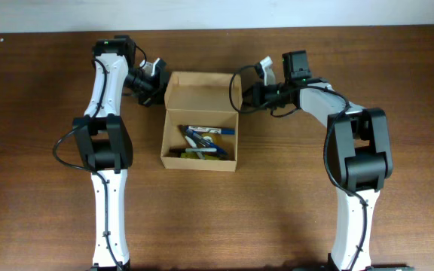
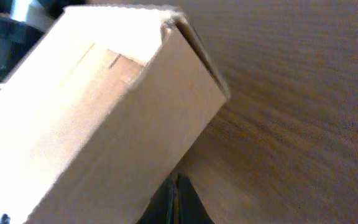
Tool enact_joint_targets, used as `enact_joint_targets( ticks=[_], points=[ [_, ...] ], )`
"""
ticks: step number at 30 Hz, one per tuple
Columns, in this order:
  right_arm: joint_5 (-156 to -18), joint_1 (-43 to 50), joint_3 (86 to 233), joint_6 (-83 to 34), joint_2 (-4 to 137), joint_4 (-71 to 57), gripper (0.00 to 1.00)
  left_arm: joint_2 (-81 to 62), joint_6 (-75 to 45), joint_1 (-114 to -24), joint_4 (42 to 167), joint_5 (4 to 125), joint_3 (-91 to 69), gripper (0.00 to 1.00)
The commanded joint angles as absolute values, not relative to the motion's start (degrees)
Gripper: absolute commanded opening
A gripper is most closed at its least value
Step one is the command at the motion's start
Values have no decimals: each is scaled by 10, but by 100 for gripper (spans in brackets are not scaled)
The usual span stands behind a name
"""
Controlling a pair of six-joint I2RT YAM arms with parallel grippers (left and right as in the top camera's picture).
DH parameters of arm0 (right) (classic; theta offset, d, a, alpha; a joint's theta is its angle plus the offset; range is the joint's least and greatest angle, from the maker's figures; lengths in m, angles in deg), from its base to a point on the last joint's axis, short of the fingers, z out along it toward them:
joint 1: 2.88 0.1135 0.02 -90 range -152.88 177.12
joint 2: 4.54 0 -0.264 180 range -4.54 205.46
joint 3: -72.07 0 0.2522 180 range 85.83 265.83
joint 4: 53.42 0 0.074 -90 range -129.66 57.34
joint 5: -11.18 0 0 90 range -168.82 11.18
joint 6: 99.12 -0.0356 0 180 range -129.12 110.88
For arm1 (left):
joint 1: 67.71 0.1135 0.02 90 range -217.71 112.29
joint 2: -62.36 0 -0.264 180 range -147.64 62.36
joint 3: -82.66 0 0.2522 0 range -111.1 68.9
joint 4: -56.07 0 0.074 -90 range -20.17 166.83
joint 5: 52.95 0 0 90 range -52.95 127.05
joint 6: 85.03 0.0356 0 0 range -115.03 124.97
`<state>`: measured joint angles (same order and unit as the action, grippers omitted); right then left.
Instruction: Pack container
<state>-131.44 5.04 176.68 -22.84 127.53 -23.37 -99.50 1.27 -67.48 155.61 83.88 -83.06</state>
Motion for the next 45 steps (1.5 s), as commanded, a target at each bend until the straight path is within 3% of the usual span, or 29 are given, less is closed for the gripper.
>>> enact_joint_targets(
  ticks=[1, 13, 23, 35, 45],
  points=[
    [-1404, 53, 1767, -233, 1281, -266, 4, -1000, 12, -673, 1546, 904, -830, 2],
    [-1468, 53, 1792, -247, 1275, -319, 4, -999, 40, -644, 1487, 1018, -838, 1],
    [-1459, 55, 1880, -240, 1263, -228, 4, -974, 87, -624, 1516, 1018, -904, 1],
    [-1330, 88, 2072, -60, 1263, 115, 4, -913, 135, -630, 1590, 1030, -930, 1],
    [-1181, 123, 2213, 6, 1260, 313, 4, -816, 132, -672, 1665, 855, -929, 1]
  ],
)
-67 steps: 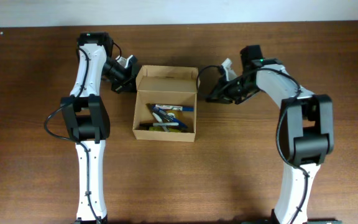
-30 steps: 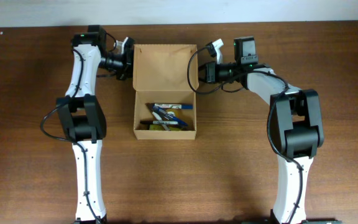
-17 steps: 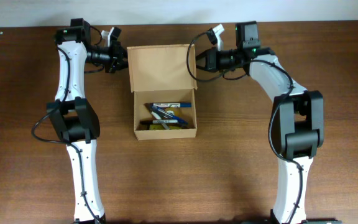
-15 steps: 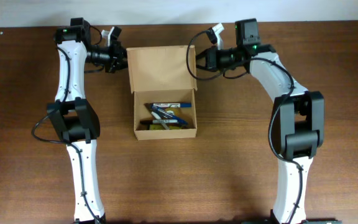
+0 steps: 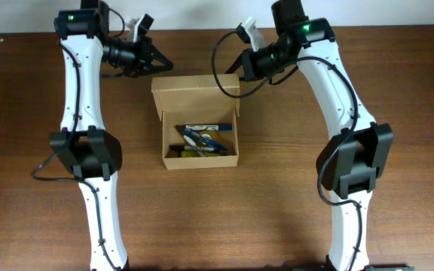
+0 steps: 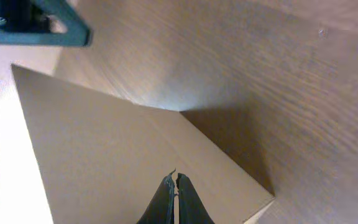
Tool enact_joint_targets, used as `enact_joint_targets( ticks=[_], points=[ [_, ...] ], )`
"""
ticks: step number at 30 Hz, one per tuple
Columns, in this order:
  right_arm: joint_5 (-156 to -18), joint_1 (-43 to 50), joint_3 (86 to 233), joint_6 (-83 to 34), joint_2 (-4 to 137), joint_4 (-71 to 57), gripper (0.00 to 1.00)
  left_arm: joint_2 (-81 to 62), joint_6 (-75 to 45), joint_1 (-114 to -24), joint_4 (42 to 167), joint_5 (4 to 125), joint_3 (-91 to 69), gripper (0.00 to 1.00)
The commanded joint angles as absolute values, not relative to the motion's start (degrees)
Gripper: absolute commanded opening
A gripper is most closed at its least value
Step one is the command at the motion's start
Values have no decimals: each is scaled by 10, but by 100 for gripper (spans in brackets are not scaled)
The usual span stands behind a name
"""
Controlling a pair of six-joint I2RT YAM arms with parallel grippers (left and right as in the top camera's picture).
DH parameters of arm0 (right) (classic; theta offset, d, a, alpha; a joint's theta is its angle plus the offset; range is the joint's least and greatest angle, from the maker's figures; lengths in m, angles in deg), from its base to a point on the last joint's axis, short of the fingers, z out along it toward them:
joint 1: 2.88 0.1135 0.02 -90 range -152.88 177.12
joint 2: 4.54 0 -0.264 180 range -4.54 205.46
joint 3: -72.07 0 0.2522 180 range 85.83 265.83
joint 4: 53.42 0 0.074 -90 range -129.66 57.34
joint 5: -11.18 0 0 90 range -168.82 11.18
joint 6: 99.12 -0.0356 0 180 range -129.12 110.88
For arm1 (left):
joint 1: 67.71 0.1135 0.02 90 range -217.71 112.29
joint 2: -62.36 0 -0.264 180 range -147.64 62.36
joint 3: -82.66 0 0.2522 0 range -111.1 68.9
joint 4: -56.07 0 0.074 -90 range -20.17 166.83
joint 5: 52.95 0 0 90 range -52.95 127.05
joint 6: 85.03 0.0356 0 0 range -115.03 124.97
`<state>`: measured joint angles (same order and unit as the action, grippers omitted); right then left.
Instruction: Pack container
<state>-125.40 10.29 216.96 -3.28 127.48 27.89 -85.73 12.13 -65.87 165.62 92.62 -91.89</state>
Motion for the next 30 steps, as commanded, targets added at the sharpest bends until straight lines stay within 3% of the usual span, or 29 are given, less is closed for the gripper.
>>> enact_joint_targets(
  ticks=[1, 16, 30],
  points=[
    [-1166, 128, 2220, 14, 1257, 325, 4, -811, 127, -675, 1665, 851, -929, 2],
    [-966, 209, 2237, 42, 1221, 472, 4, -802, 44, -747, 1665, 673, -896, 1],
    [-890, 280, 2236, 22, 1221, 508, 4, -673, 46, -781, 1665, 521, -632, 2]
  ],
)
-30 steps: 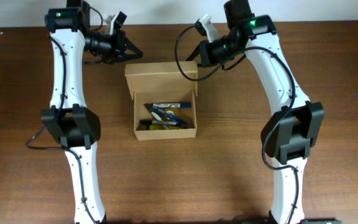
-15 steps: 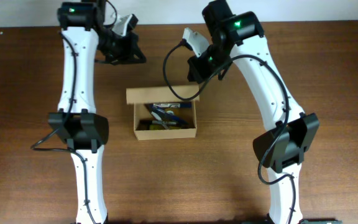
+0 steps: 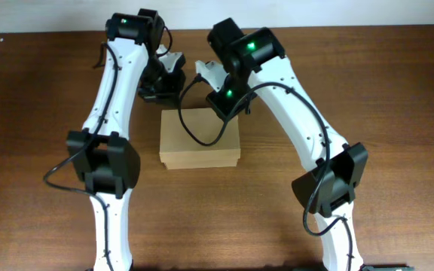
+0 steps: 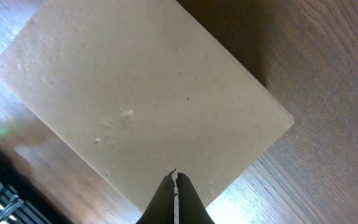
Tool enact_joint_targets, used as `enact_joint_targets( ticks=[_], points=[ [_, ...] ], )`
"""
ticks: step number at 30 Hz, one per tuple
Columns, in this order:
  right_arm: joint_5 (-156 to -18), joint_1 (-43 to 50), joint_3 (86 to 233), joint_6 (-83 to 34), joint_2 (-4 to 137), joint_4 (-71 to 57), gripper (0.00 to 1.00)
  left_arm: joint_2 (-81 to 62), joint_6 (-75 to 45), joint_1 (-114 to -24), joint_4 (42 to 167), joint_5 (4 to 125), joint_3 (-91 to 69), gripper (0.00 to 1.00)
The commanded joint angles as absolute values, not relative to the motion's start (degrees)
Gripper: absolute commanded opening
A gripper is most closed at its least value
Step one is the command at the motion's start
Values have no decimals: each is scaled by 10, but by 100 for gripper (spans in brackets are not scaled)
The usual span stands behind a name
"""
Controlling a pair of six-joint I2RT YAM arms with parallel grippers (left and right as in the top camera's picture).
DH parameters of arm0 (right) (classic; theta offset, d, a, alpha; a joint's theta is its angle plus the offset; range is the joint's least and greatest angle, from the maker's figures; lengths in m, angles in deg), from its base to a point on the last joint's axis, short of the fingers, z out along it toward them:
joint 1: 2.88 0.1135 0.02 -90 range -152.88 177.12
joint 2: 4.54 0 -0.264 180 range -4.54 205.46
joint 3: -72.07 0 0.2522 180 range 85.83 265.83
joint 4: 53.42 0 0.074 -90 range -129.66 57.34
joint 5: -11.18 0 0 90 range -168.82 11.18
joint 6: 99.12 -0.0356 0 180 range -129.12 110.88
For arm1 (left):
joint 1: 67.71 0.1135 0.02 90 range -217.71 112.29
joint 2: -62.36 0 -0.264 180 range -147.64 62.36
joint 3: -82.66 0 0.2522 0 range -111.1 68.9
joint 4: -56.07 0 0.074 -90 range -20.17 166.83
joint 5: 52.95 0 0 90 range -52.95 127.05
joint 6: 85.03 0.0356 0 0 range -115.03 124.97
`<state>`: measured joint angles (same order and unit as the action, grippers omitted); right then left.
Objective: Pack container
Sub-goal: 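Press the closed lid down with both grippers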
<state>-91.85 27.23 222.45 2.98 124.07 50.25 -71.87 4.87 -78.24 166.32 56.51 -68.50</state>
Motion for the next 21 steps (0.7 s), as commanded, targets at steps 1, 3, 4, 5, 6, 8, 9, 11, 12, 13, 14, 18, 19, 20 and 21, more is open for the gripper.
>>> enact_joint_targets(
  ticks=[1, 3, 4, 5, 6, 8, 9, 11, 12, 13, 14, 18, 19, 20, 21],
  points=[
    [-890, 281, 2233, 22, 1221, 509, 4, -665, 46, -781, 1666, 517, -612, 2],
    [-890, 283, 2222, 20, 1221, 514, 4, -650, 52, -781, 1665, 516, -571, 2],
    [-889, 283, 2217, 19, 1221, 515, 4, -643, 52, -781, 1665, 516, -553, 2],
    [-888, 283, 2210, 20, 1221, 514, 4, -637, 53, -781, 1665, 516, -536, 1],
    [-889, 283, 2203, 20, 1222, 511, 4, -633, 58, -781, 1665, 516, -520, 2],
    [-889, 283, 2180, 19, 1222, 499, 4, -629, 61, -781, 1663, 513, -492, 2],
    [-889, 283, 2169, 17, 1222, 493, 4, -629, 61, -781, 1663, 514, -483, 2],
    [-889, 283, 2135, 13, 1222, 474, 4, -629, 61, -781, 1654, 513, -461, 2],
    [-889, 283, 2122, 11, 1222, 467, 4, -629, 61, -781, 1649, 513, -454, 2],
    [-890, 283, 2104, 9, 1222, 456, 4, -629, 61, -781, 1644, 513, -446, 2],
    [-896, 283, 2083, 9, 1222, 442, 4, -629, 61, -781, 1637, 513, -438, 2],
    [-903, 283, 2009, -10, 1222, 391, 4, -629, 61, -781, 1612, 513, -406, 2],
    [-912, 283, 1983, -11, 1222, 373, 4, -629, 61, -781, 1600, 513, -392, 1],
    [-916, 283, 1976, -11, 1222, 367, 4, -629, 61, -781, 1595, 513, -388, 2],
    [-917, 283, 1976, -11, 1222, 365, 4, -629, 61, -781, 1592, 514, -387, 2]
  ],
)
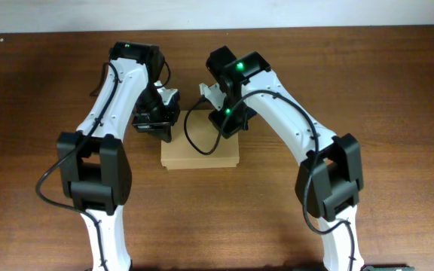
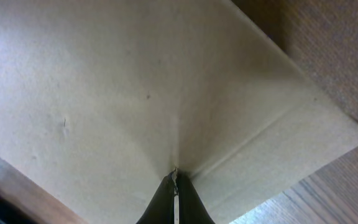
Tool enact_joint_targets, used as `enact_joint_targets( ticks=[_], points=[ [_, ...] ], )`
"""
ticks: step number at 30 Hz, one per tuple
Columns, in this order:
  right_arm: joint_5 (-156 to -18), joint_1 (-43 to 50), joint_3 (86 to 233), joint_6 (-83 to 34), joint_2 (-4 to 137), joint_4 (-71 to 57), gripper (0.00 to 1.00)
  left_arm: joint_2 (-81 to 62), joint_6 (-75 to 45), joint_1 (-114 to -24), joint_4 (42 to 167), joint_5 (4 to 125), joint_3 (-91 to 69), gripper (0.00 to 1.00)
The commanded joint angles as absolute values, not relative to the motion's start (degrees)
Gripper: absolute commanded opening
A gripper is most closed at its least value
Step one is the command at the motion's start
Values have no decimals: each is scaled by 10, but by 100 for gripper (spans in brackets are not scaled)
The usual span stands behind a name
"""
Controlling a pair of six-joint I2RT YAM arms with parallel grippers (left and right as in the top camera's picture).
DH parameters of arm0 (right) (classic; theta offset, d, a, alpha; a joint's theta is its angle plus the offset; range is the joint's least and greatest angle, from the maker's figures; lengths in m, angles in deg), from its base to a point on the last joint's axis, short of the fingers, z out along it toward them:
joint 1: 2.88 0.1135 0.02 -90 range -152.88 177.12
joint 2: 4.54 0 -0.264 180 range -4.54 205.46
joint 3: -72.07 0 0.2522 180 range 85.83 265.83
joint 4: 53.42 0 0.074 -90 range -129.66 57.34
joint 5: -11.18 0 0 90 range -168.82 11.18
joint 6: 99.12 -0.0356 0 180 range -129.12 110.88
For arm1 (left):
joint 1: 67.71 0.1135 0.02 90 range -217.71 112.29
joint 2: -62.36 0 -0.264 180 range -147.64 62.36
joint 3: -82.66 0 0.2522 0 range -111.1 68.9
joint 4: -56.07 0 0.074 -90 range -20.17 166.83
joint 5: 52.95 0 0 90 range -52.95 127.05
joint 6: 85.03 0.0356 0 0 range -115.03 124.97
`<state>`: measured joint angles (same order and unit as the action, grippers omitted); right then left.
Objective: Pack container
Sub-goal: 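Press the closed lid down with both grippers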
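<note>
The cardboard box sits at mid-table with its lid down, so its contents are hidden. My right gripper is shut and points down onto the lid near the back right. In the right wrist view the joined fingertips of the right gripper touch the lid, which creases slightly around them. My left gripper is at the box's back left corner. Whether its fingers are open does not show.
The brown wooden table surrounds the box. Both white arms arch over the back of the table, with black cables hanging beside them. A pale wall edge runs along the far side.
Both grippers have come nearer and lower toward the box. The shut right fingertips, then above the lid, now press on it. The left gripper has moved from behind the box to its back left corner.
At first the box stood open with pens inside and the lid flap back, a gripper at each side of the flap. Then the flap stood higher. Later the lid lay shut with both grippers over the back edge. Now the right gripper presses it.
</note>
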<state>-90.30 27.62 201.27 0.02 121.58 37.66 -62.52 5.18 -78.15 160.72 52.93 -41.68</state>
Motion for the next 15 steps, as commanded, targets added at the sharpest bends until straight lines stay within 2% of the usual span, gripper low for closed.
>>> enact_joint_targets(
  ticks=[1, 7, 15],
  points=[
    [-917, 283, 1978, -11, 1222, 363, 4, -629, 61, -781, 1587, 513, -387, 1],
    [-880, 273, 2038, -26, 1204, 361, 4, -613, 60, -775, 1583, 507, -444, 2],
    [-786, 224, 2268, -58, 1175, 436, 4, -603, 41, -733, 1657, 456, -709, 2]
  ],
)
